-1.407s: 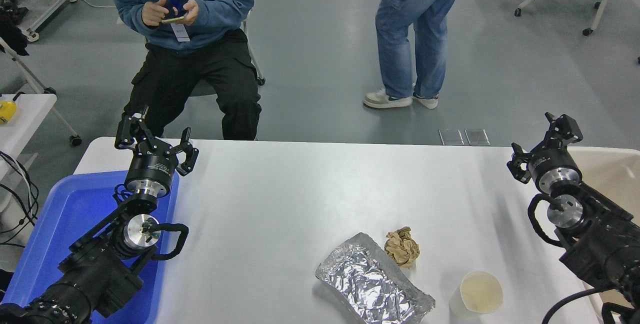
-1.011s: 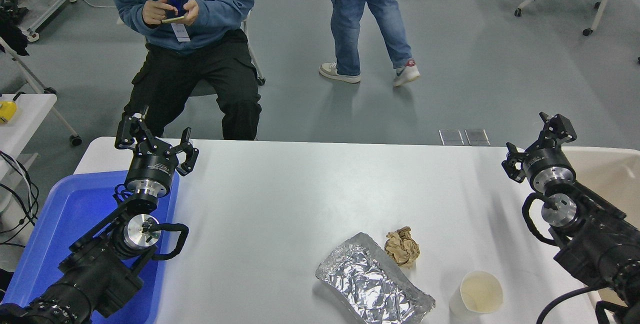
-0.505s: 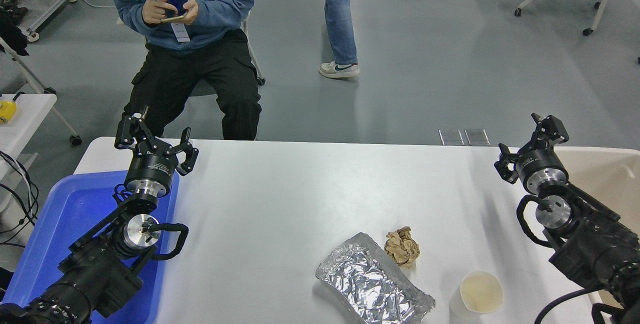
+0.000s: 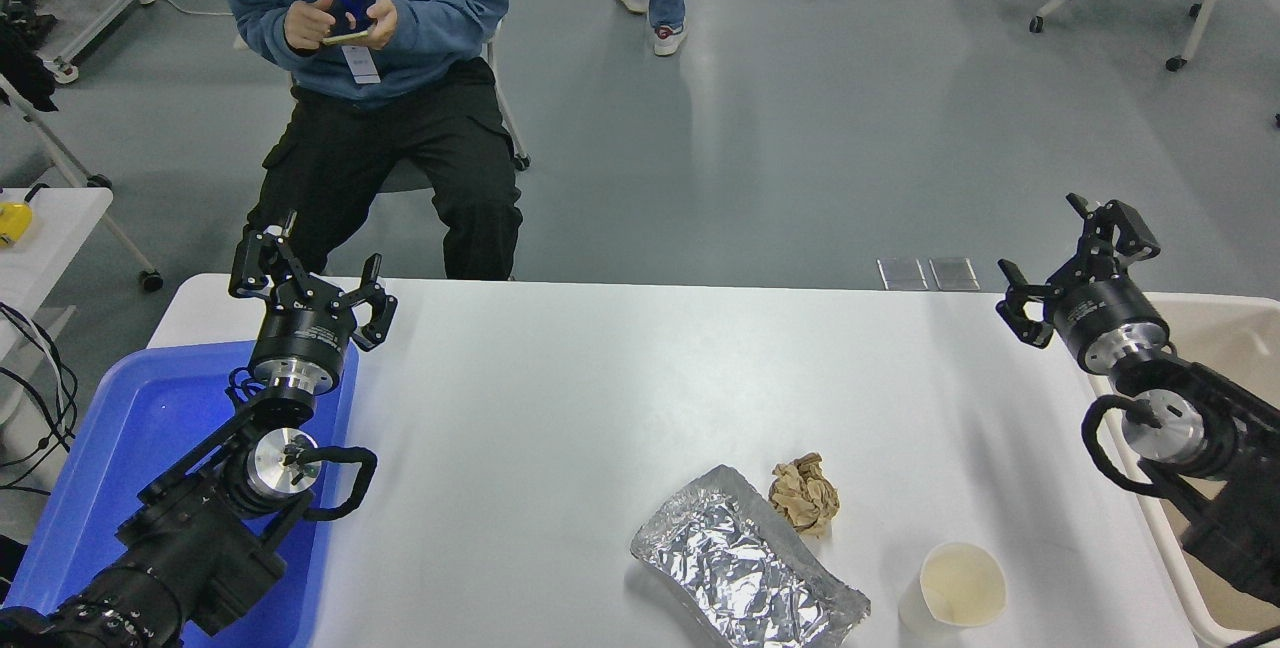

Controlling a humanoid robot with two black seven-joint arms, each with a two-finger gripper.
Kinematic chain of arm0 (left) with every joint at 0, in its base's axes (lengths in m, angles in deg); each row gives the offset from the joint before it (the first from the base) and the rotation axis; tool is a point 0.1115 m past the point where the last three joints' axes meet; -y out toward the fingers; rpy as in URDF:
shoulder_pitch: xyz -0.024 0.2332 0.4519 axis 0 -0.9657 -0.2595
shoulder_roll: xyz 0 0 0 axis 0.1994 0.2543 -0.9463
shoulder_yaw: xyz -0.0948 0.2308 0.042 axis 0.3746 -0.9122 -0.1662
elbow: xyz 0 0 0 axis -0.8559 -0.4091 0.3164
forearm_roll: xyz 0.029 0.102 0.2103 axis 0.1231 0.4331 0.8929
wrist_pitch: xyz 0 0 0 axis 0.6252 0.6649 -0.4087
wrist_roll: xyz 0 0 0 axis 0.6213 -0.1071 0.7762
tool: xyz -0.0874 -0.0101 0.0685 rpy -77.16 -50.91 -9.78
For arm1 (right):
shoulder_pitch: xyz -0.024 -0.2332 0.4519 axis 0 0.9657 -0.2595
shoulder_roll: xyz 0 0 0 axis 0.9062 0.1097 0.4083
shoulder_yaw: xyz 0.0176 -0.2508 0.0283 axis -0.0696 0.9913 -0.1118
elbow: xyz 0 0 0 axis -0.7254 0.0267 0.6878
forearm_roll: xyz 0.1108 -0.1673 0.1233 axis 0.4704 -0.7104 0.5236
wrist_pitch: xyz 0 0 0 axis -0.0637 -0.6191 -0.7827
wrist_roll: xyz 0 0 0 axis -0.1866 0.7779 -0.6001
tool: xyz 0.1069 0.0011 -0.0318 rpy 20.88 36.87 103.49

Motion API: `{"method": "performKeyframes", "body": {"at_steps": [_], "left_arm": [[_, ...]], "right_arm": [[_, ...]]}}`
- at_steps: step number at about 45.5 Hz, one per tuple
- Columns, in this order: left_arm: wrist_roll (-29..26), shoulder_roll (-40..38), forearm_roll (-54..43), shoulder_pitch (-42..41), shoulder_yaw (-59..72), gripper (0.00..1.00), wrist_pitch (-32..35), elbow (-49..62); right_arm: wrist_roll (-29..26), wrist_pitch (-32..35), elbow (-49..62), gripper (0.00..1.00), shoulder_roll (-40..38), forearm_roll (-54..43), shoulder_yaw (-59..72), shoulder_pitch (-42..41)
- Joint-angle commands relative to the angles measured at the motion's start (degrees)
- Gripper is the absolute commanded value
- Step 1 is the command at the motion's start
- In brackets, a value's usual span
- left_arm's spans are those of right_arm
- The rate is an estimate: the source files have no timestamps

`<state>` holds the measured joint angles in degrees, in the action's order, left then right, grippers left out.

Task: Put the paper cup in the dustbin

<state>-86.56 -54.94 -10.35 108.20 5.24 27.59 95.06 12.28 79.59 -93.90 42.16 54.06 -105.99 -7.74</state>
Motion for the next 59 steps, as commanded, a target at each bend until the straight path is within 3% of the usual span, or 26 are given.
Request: {"method": "performKeyframes", "body": {"at_steps": [1, 13, 23, 28, 47, 59], "left_arm": [[0.0, 0.1, 0.0, 0.0, 0.0, 1.0, 0.0, 0.0], [0.0, 0.1, 0.0, 0.0, 0.0, 1.0, 0.1, 0.0], [0.1, 0.1, 0.0, 0.0, 0.1, 1.0, 0.1, 0.0], [0.1, 0.1, 0.0, 0.0, 0.0, 1.0, 0.0, 0.0], [0.0, 0.1, 0.0, 0.0, 0.0, 1.0, 0.0, 0.0], [0.1, 0.1, 0.0, 0.0, 0.0, 1.0, 0.1, 0.0]], "right_arm": [[0.2, -0.8, -14.2, 1.0, -9.5, -10.4, 0.0, 5.6], [0.2, -8.1, -23.2, 1.0, -14.6, -24.9, 0.0, 12.1], [0.3, -19.7, -25.1, 0.99, -15.1, -53.1, 1.7, 19.3], [0.4, -24.1, -24.9, 0.99, -16.1, -61.7, 4.1, 20.7], [2.9, -32.4, -24.1, 0.99, -21.9, -76.1, 12.6, 27.2], [2.9, -33.3, -23.4, 1.0, -18.5, -78.7, 13.7, 28.8]]}}
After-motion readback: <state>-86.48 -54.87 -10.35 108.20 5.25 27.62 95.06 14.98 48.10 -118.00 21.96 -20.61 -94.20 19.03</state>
